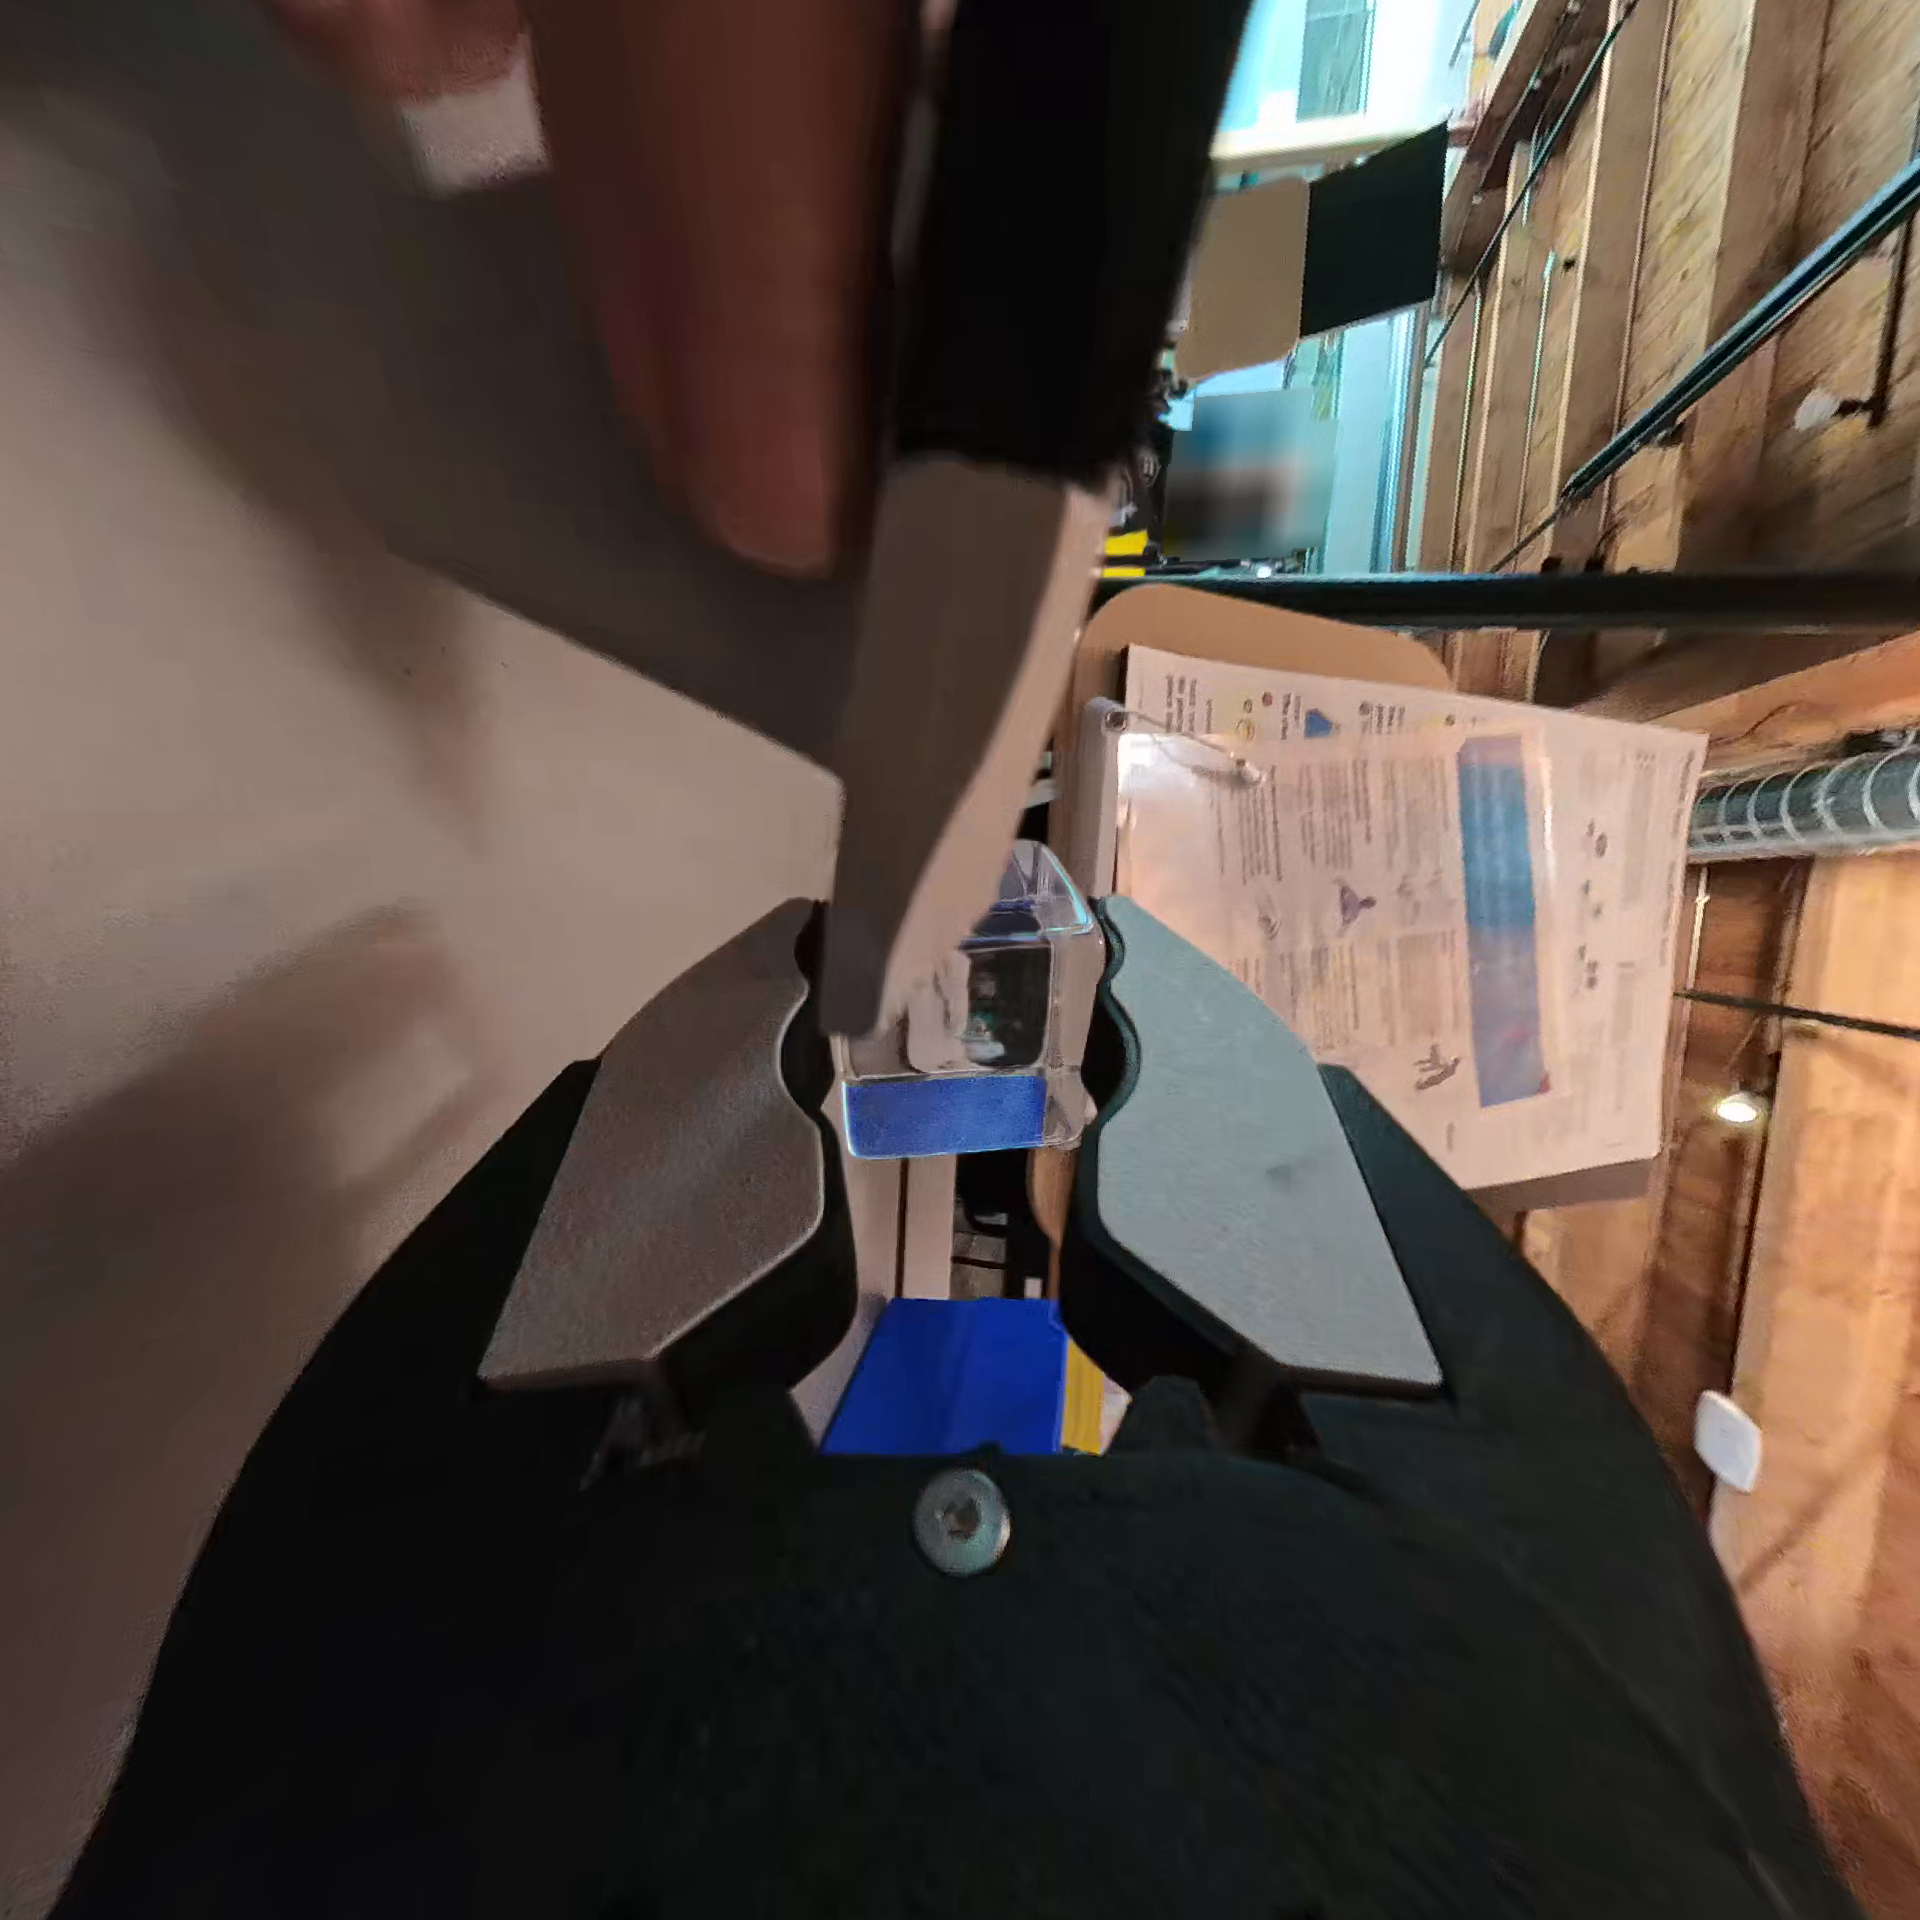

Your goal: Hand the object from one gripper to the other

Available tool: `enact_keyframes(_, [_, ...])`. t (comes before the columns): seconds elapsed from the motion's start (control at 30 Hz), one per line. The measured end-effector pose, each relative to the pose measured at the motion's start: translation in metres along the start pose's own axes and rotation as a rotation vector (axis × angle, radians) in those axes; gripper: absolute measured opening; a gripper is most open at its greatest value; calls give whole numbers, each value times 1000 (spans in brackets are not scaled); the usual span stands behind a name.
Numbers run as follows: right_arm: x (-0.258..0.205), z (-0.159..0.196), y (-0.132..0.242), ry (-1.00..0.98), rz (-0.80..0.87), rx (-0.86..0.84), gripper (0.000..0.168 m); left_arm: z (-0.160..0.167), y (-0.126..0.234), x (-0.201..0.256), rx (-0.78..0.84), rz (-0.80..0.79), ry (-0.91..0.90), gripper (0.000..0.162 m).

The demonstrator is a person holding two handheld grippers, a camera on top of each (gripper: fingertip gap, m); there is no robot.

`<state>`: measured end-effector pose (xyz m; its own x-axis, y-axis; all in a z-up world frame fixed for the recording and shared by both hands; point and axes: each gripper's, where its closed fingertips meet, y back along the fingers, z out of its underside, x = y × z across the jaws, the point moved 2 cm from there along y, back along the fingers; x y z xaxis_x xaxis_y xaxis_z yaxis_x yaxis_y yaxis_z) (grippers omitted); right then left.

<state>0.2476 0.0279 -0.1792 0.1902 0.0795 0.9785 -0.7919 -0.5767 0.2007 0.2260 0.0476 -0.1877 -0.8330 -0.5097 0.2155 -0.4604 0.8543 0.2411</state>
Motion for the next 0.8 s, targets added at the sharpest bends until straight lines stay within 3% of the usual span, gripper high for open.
enact_keyframes(0.03, [-1, -4, 0, 16, 0, 0, 46, -1, -1, 1, 9, 3, 12, 67])
enact_keyframes(0.17, [-1, -16, 3, 39, 18, 26, 46, -4, 0, 1, 47, 5, 17, 44])
enact_keyframes(0.23, [-1, -17, 4, -5, 9, 59, 46, -4, 1, 1, 36, 27, 31, 43])
enact_keyframes(0.3, [-1, -20, 7, -160, -36, 164, 45, -6, 4, 2, 47, 53, 15, 43])
enact_keyframes(0.37, [11, -24, 18, -460, -97, 344, 63, -9, 8, 3, 83, 95, -11, 42])
enact_keyframes(0.53, [38, -16, 42, -1204, -494, 769, 59, -23, 27, 0, 216, 234, 41, 42])
enact_keyframes(0.63, [37, -9, 43, -1350, -575, 848, 40, -25, 33, 5, 231, 306, 15, 42])
enact_keyframes(0.8, [24, -23, 43, -1358, -701, 842, 43, -22, 33, 24, 218, 384, -90, 42])
